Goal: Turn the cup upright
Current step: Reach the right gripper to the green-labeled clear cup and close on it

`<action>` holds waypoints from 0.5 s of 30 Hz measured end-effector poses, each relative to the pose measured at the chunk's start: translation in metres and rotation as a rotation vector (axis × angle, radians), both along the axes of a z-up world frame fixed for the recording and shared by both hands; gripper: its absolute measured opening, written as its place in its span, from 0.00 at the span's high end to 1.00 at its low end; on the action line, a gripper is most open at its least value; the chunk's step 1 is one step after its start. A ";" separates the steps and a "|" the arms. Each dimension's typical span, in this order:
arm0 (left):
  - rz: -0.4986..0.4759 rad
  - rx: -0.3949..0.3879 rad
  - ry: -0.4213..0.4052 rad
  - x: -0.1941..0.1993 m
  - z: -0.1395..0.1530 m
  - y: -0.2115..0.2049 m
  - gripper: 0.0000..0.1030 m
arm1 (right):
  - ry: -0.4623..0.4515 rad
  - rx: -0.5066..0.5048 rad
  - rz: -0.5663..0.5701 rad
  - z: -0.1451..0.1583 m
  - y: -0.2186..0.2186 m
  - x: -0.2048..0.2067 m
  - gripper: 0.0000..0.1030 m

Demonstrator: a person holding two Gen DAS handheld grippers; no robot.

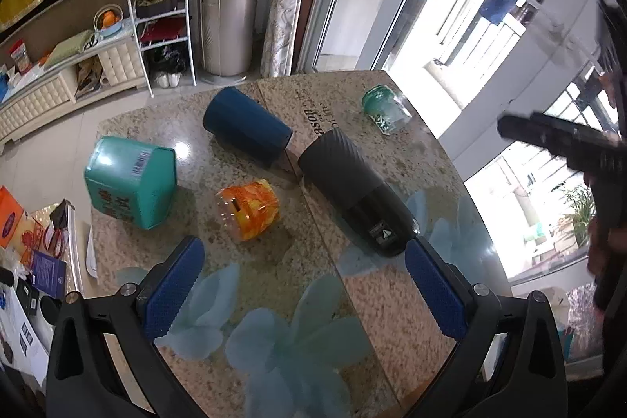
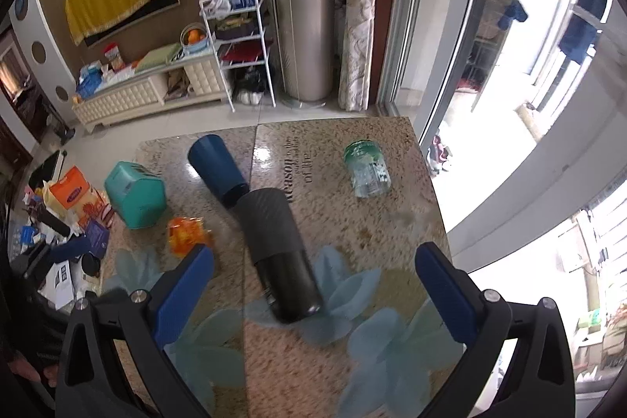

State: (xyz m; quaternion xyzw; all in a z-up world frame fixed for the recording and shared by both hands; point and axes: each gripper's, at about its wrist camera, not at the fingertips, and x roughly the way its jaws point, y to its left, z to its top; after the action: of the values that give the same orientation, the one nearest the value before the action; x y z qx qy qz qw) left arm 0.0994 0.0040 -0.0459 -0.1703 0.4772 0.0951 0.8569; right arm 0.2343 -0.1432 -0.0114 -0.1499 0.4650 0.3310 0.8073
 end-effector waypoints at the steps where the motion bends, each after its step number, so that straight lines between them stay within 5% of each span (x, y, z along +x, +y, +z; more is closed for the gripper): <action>1: 0.005 -0.004 0.011 0.005 -0.004 -0.001 0.00 | 0.017 -0.003 0.009 -0.003 0.002 0.007 0.00; 15: 0.131 -0.042 0.188 0.043 -0.075 -0.004 0.00 | 0.242 -0.133 0.112 -0.080 0.049 0.125 0.00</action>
State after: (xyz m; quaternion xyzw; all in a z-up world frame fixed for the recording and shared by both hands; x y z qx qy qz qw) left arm 0.1421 -0.0003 -0.1209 -0.2095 0.5451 0.1561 0.7967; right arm 0.3593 -0.0938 -0.0913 -0.1878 0.5708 0.3594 0.7139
